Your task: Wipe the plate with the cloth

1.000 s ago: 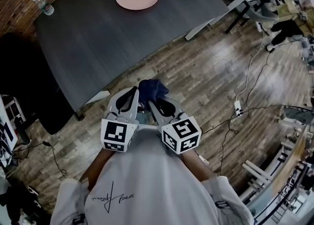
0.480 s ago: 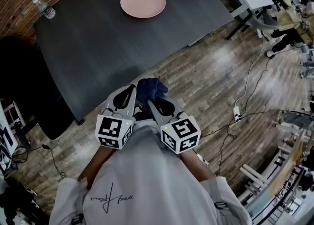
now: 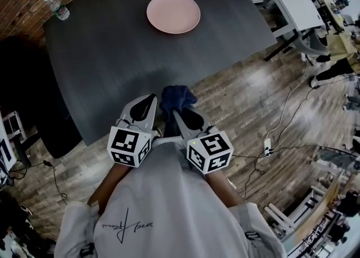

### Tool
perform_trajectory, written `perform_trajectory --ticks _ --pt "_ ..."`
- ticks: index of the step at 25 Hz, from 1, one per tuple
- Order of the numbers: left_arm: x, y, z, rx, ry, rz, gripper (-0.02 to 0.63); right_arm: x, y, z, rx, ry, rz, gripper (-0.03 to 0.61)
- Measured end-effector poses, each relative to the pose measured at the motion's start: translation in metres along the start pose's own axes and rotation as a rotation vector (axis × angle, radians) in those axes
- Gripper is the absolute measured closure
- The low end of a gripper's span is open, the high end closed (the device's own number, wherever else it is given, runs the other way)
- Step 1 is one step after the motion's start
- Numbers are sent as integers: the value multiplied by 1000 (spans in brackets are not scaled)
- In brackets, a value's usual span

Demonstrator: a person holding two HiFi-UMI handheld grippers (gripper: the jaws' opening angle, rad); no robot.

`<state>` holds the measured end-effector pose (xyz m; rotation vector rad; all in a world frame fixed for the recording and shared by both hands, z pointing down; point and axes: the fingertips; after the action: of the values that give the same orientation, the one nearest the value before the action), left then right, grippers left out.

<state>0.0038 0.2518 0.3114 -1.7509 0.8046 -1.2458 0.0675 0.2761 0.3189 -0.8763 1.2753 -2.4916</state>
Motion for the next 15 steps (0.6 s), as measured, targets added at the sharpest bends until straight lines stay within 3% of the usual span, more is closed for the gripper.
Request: perform_trajectory --ticks 8,15 --pt "49 29 -5 -15 42 -14 611 24 47 45 0 69 -8 517" --pt "94 53 -24 -79 104 -20 612 40 78 92 25 99 -18 516"
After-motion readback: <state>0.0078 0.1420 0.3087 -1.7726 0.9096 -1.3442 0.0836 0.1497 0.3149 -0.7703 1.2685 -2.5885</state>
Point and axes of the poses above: the fingertips, and each gripper's own axes: x forward along the fingers, z to its right, y out of its top, and after that the axes turned 10 degrees about y, right-handed
